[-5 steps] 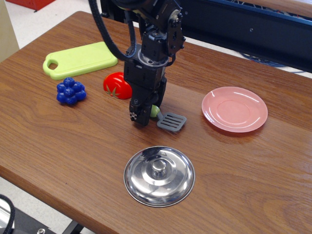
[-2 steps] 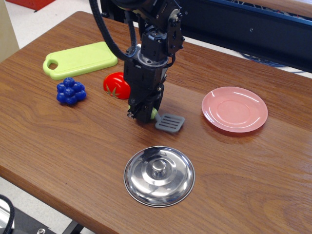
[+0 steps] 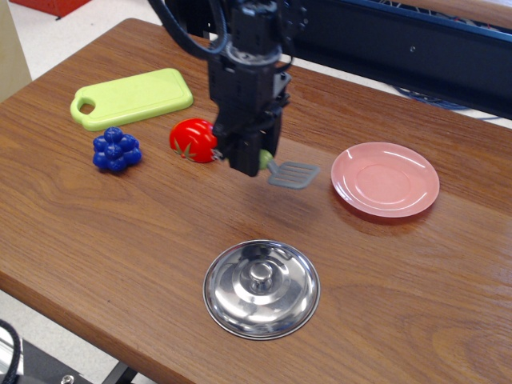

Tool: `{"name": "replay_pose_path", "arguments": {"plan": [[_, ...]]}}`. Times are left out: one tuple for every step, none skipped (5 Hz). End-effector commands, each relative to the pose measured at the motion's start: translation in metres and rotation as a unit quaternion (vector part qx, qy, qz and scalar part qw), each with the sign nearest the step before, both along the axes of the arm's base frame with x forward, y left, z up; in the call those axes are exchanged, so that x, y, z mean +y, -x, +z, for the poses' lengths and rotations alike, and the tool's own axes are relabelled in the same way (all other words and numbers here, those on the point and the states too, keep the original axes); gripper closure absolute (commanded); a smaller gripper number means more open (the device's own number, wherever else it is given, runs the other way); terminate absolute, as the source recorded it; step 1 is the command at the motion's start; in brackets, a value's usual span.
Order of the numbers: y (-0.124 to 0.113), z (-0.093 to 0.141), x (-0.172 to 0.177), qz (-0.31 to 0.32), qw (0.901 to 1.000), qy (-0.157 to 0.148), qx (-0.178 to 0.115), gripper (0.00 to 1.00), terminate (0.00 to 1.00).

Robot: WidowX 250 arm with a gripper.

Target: Put spatula on cutting board

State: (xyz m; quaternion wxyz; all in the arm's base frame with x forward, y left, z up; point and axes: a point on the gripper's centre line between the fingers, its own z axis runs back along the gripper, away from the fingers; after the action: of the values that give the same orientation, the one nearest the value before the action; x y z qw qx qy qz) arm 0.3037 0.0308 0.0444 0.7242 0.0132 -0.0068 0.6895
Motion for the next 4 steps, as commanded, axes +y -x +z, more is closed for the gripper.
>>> {"name": "replay_pose_path", "arguments": {"plan": [[-0.011,0.032,0.046,-0.008,0.9973,-0.01,-0.072,1.0,0.0],[-0.023,0.038,0.07,0.011,0.996,-0.011,-0.088,1.0,0.0],[-0.037,0.043,0.093,0.042,0.9944,-0.006,-0.097,1.0,0.0],[-0.048,0.036,0.113,0.08,0.9916,-0.025,-0.098,1.0,0.0]]}}
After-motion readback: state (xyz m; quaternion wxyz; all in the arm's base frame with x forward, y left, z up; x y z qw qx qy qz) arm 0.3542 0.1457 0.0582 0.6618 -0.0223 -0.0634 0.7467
